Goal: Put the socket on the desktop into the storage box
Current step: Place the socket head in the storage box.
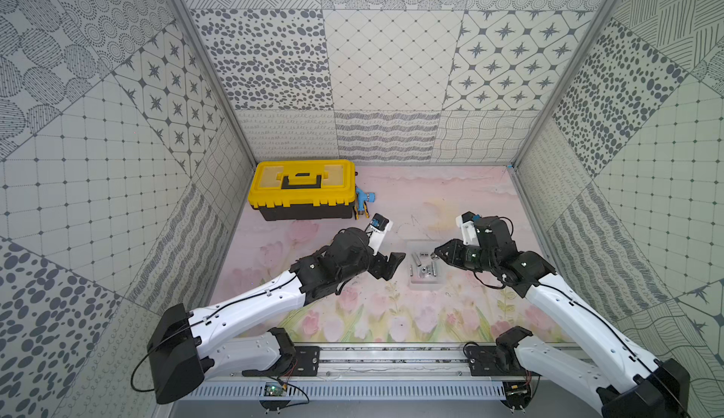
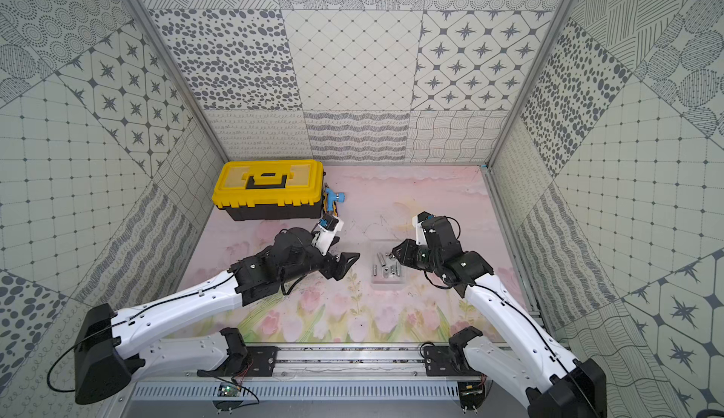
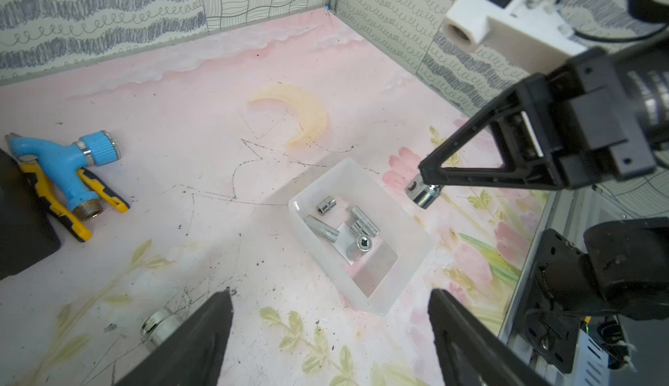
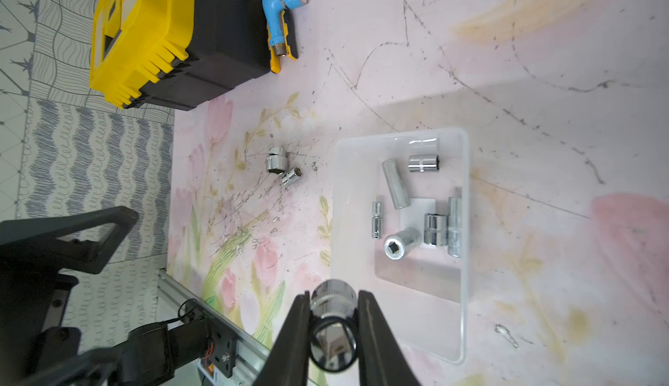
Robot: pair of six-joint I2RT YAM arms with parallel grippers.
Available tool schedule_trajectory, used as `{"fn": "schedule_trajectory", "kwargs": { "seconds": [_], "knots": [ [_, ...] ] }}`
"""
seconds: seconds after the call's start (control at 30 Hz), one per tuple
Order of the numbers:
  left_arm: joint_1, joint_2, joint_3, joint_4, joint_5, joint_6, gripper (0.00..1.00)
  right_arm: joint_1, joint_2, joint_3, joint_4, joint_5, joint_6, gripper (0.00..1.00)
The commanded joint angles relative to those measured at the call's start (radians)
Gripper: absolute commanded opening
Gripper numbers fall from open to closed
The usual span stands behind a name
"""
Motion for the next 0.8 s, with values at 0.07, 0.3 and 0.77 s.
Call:
{"fn": "schedule_trajectory", "kwargs": {
  "seconds": [0.07, 0.3, 0.77],
  "knots": [
    [0.098, -0.009, -0.007, -0.159, 0.007, -0.401, 0.77, 0.164, -0.008, 0.062, -0.05, 0.359, -0.064, 0.0],
    [0.192, -0.03, -0.01, -0.242, 0.033, -0.496, 0.69, 0.291, 0.064, 0.072, -0.029, 0.544, -0.085, 0.0],
    [0.283, -0.028, -0.053, -0.263, 0.081, -0.533, 0.65, 0.347, 0.199, 0.079, -0.008, 0.64, -0.116, 0.0]
  ]
}}
